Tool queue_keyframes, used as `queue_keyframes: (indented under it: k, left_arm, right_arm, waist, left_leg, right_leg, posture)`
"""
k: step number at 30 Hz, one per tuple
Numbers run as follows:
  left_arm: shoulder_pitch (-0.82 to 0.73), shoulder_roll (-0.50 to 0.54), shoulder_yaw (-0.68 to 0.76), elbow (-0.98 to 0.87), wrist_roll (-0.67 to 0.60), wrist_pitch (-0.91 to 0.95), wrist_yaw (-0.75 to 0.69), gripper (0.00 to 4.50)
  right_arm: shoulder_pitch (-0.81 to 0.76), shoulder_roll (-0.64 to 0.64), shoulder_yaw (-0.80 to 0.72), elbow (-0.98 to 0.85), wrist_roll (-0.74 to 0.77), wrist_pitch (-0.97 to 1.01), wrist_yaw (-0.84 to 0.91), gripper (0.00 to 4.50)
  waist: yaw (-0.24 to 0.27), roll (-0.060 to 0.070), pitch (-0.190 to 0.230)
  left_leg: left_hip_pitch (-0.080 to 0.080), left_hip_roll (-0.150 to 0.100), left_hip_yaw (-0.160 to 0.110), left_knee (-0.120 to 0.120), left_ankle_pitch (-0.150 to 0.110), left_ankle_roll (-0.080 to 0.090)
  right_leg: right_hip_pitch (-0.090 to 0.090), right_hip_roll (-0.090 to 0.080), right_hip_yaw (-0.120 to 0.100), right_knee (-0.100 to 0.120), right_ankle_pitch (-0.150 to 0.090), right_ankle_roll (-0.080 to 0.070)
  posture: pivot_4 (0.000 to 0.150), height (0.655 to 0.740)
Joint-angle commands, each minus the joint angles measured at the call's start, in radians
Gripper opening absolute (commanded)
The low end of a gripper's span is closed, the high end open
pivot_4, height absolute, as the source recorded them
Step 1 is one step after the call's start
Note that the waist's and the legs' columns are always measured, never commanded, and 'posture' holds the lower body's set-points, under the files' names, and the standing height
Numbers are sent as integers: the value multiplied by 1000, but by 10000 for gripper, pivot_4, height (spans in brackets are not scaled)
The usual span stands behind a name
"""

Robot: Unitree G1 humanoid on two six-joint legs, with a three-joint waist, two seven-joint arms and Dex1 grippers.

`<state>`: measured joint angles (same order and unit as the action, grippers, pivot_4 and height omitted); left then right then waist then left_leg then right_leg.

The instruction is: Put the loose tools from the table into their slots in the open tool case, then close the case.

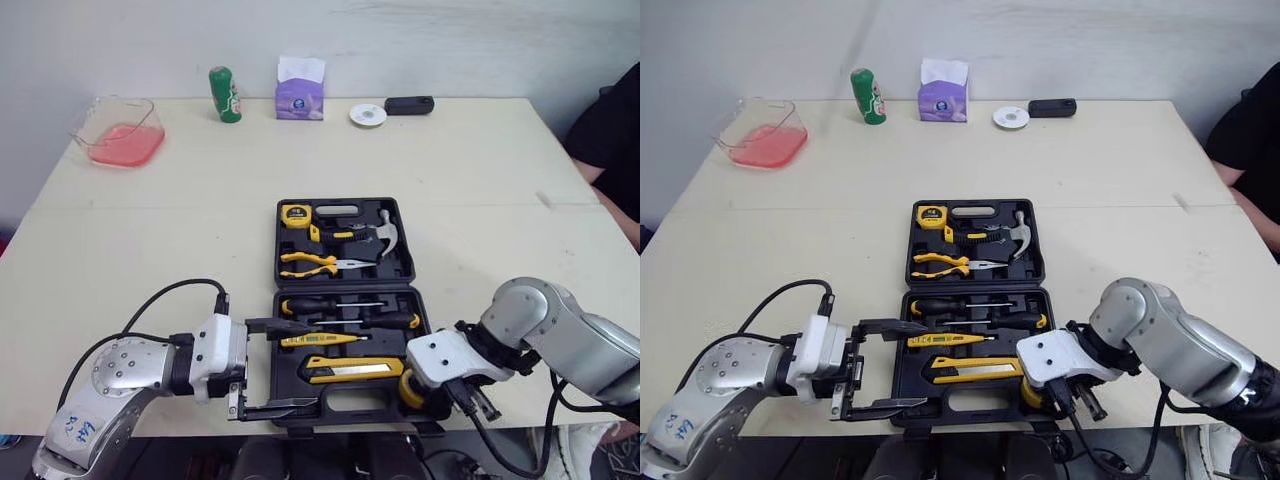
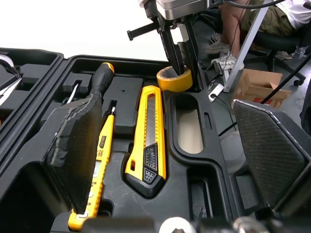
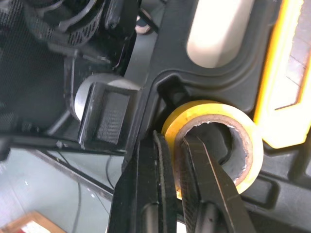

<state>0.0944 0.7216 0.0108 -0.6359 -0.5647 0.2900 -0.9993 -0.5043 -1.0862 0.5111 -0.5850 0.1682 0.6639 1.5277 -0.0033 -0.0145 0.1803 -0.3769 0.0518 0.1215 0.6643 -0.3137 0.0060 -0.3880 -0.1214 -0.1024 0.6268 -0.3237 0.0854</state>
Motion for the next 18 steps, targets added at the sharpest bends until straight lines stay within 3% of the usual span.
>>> queue_keyframes:
  k: [1,3,13,17,18]
  left_arm:
    - [0,11,11,-33,-4,-16,-6,45000]
    - [-6,13,14,-26,-5,-15,-8,45000]
    - [-11,8,23,-1,2,-29,-11,45000]
    - [-22,1,36,6,-21,-22,-6,45000]
    - [-22,1,39,7,-26,-21,-8,45000]
  right_arm:
    - [-9,19,-14,-14,47,-29,34,23115]
    - [-24,3,-21,-16,71,-40,68,32326]
    - [-21,-86,-122,18,266,-51,76,32326]
    - [115,-19,-324,53,456,-107,45,32326]
    - [163,7,-381,59,519,-124,58,29963]
  waist:
    - [-1,0,0]
    - [-2,0,0]
    - [-1,2,1]
    - [2,1,1]
    - [2,1,1]
  left_leg:
    - [0,0,0,0,0,0]
    - [0,1,0,0,0,-1]
    - [0,2,1,0,0,-1]
    - [0,2,0,0,0,-1]
    - [0,2,0,0,0,-1]
  right_leg:
    - [0,1,0,0,0,0]
    - [0,2,0,0,0,0]
    - [-1,3,0,1,0,-1]
    - [-1,3,0,0,0,-1]
    - [0,4,0,0,0,-1]
  posture:
    - [1500,7400]
    - [1500,7400]
    - [1500,7400]
    - [1500,7400]
    - [1500,7400]
